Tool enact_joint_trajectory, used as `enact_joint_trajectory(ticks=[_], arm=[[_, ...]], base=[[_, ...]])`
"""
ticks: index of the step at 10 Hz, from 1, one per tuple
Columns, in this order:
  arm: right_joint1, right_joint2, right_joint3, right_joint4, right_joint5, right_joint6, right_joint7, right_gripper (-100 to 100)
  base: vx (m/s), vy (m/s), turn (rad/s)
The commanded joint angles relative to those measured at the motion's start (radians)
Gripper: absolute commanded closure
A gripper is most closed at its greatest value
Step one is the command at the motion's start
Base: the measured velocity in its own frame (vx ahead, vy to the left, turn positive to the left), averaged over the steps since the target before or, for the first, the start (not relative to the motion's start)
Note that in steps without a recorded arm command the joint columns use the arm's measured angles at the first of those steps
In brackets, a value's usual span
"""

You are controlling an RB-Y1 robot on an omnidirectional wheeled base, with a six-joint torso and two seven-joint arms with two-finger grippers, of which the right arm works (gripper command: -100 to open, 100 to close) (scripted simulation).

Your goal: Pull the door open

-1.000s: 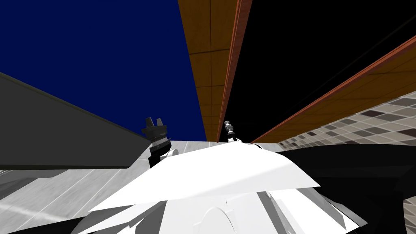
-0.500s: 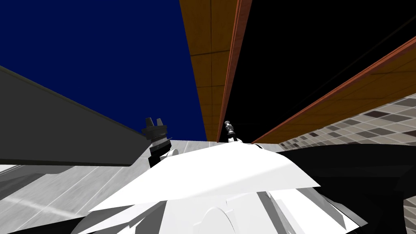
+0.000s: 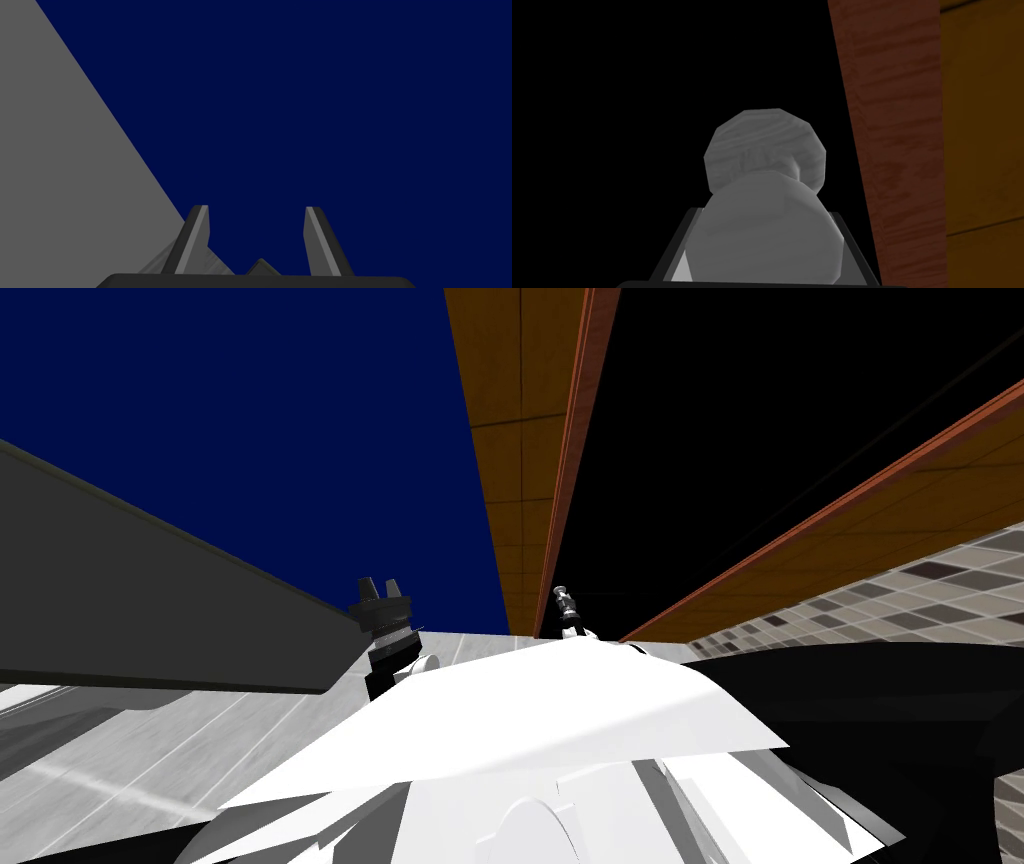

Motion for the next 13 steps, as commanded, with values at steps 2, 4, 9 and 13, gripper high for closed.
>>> enact_joint_trajectory(ticks=[2,4,9,13], arm=[[0.001,0.009,0.01,0.005,-0.006,0.001,-0.059,100],[0.003,0.007,0.013,0.002,-0.013,0.002,-0.099,100],[0.007,0.004,0.019,-0.002,-0.027,0.003,-0.178,100],[0.011,0.001,0.025,-0.007,-0.041,0.003,-0.257,100]], base=[[-0.016,-0.001,0.036],[-0.018,0.001,0.027],[-0.013,-0.001,0.021],[-0.015,0.0,0.029]])
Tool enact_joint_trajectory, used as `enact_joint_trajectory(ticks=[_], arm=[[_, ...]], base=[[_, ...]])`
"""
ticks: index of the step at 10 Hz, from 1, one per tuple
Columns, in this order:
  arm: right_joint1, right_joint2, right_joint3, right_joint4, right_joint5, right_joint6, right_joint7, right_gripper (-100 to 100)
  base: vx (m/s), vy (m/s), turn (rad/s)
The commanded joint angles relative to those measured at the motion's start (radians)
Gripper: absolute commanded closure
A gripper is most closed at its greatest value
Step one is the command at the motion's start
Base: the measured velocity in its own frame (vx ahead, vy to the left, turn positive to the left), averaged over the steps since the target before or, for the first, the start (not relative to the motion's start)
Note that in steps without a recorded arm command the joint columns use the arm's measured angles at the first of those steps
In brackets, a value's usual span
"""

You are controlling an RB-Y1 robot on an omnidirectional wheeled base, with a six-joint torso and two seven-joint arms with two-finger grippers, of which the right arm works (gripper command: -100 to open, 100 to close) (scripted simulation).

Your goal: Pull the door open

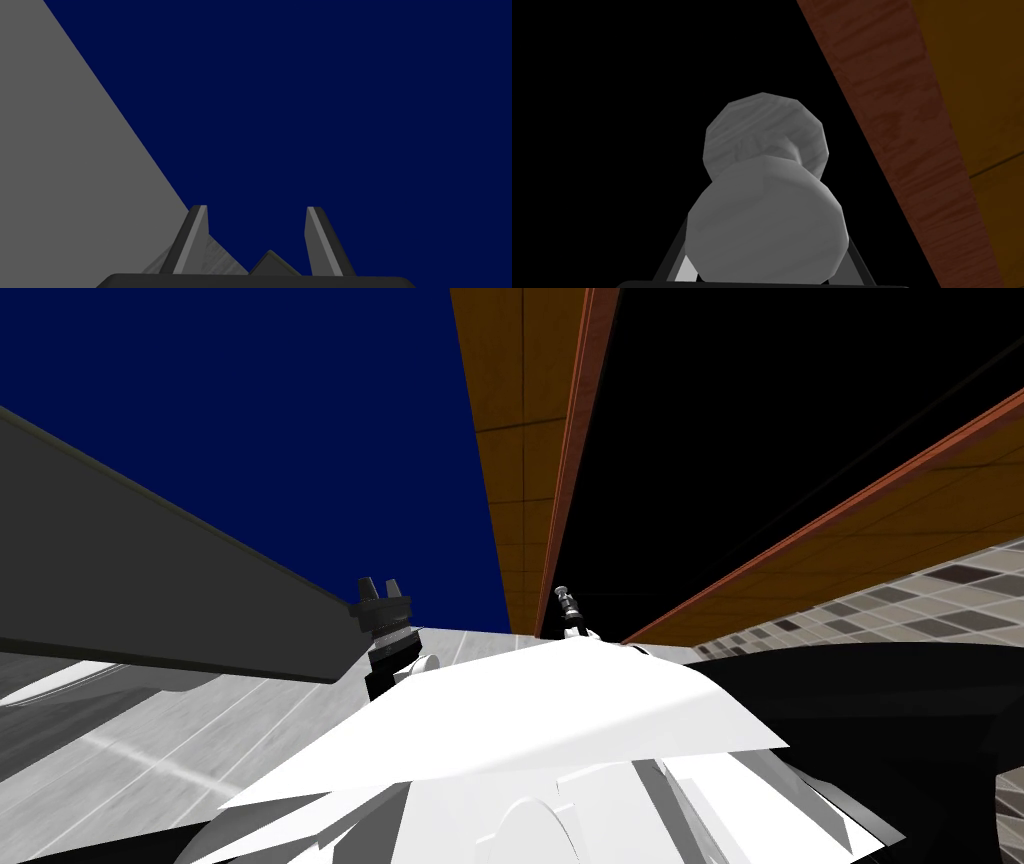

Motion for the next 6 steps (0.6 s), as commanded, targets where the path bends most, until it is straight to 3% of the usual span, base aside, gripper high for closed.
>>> enact_joint_trajectory(ticks=[1,4,5,6], arm=[[-0.009,0.016,0.014,0.023,-0.005,-0.005,-0.05,100],[-0.009,0.016,0.014,0.023,-0.005,-0.005,-0.057,100],[-0.006,0.014,0.018,0.021,-0.013,-0.005,-0.098,100],[-0.006,0.014,0.018,0.025,-0.013,-0.005,-0.098,100]], base=[[-0.02,-0.004,0.045],[-0.011,-0.004,0.01],[-0.015,-0.001,0.045],[-0.014,0.0,0.004]])
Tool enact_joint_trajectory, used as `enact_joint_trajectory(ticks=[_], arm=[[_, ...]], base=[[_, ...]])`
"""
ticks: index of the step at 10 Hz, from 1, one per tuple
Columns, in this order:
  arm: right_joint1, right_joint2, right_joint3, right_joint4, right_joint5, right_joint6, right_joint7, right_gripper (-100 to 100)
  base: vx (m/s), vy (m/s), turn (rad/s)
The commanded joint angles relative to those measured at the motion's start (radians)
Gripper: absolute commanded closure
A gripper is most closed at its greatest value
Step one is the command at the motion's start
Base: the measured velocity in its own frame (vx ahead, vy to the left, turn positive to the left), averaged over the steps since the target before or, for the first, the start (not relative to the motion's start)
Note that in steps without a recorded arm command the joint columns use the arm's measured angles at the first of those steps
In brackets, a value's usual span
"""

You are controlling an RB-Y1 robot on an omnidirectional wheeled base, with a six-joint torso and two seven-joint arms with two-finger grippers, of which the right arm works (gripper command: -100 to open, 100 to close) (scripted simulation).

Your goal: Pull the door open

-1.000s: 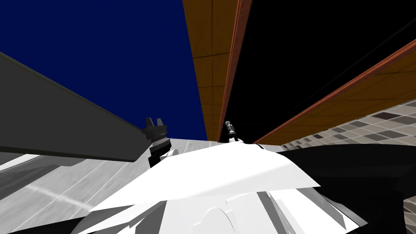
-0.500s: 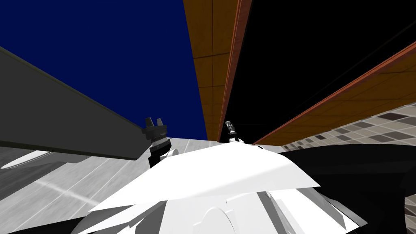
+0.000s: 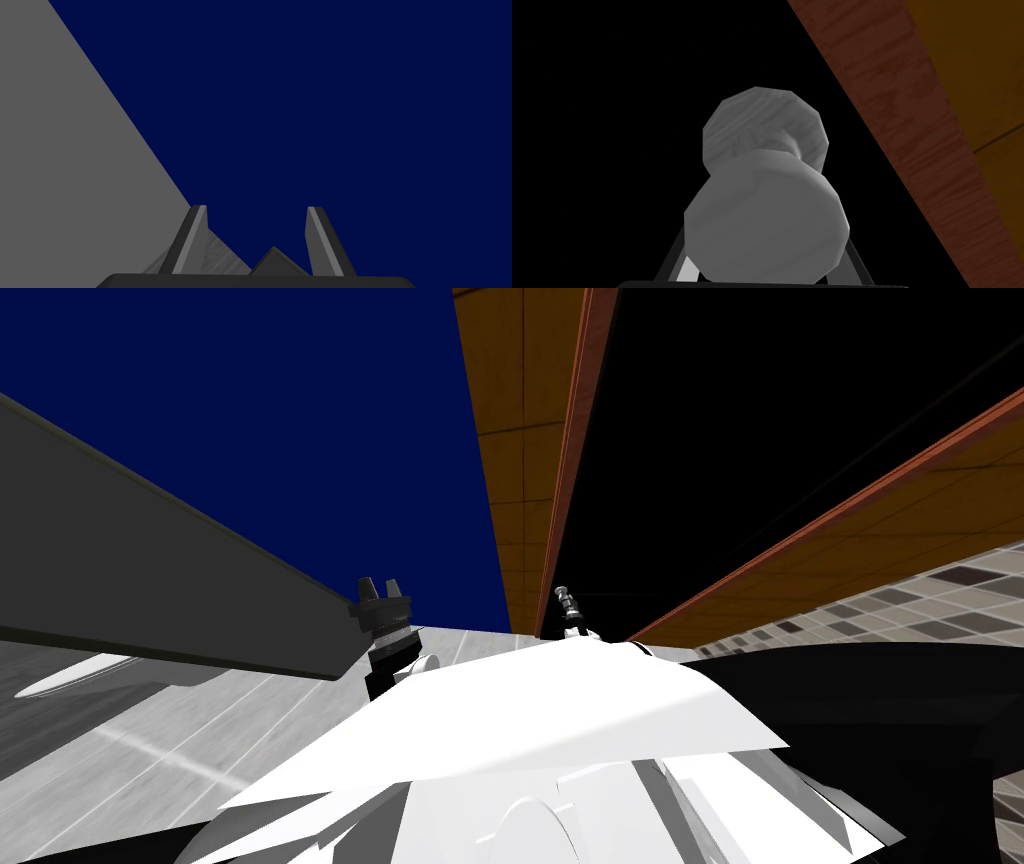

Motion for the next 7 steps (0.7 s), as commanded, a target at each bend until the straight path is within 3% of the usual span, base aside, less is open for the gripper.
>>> enact_joint_trajectory(ticks=[1,3,5,7], arm=[[0.028,0.026,0.013,-0.05,0.005,0.042,-0.006,100],[0.028,0.026,0.013,-0.06,0.005,0.042,-0.006,100],[0.033,0.022,0.021,-0.065,-0.011,0.043,-0.072,100],[0.033,0.022,0.021,-0.07,-0.011,0.043,-0.088,100]], base=[[-0.009,0.004,-0.004],[0.0,0.0,0.0],[-0.022,-0.007,0.041],[-0.016,-0.005,0.036]])
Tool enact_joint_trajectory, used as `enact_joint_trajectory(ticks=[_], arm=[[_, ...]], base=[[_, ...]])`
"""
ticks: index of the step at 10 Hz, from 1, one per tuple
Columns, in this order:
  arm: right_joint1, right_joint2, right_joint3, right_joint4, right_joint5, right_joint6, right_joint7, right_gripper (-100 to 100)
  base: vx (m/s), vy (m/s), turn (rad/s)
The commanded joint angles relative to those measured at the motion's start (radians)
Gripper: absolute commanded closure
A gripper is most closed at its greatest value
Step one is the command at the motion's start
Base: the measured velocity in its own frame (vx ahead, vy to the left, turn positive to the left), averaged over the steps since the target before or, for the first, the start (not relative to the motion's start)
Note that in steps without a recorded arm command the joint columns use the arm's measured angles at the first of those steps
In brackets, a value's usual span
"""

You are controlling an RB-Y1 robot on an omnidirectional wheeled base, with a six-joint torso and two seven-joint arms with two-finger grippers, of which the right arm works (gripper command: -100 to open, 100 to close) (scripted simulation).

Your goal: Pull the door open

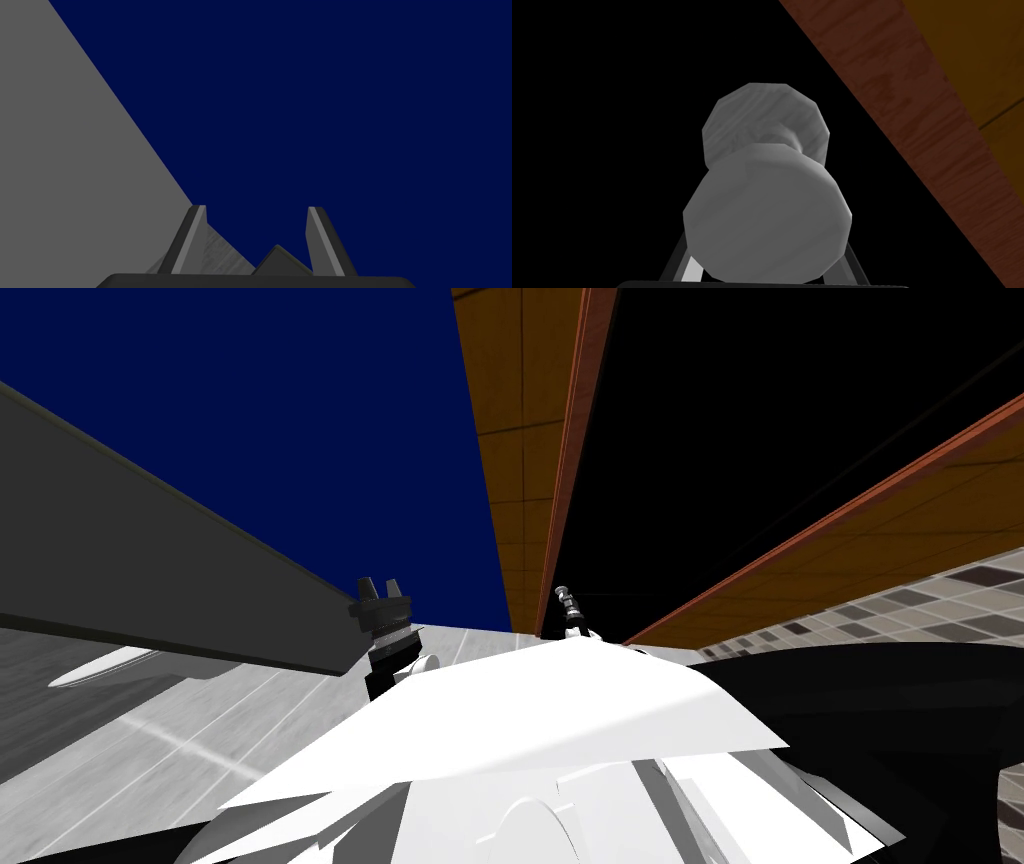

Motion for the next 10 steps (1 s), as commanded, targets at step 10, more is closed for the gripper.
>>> enact_joint_trajectory(ticks=[10], arm=[[0.016,0.007,0.006,-0.056,-0.011,0.004,-0.061,100]], base=[[-0.005,-0.004,-0.003]])
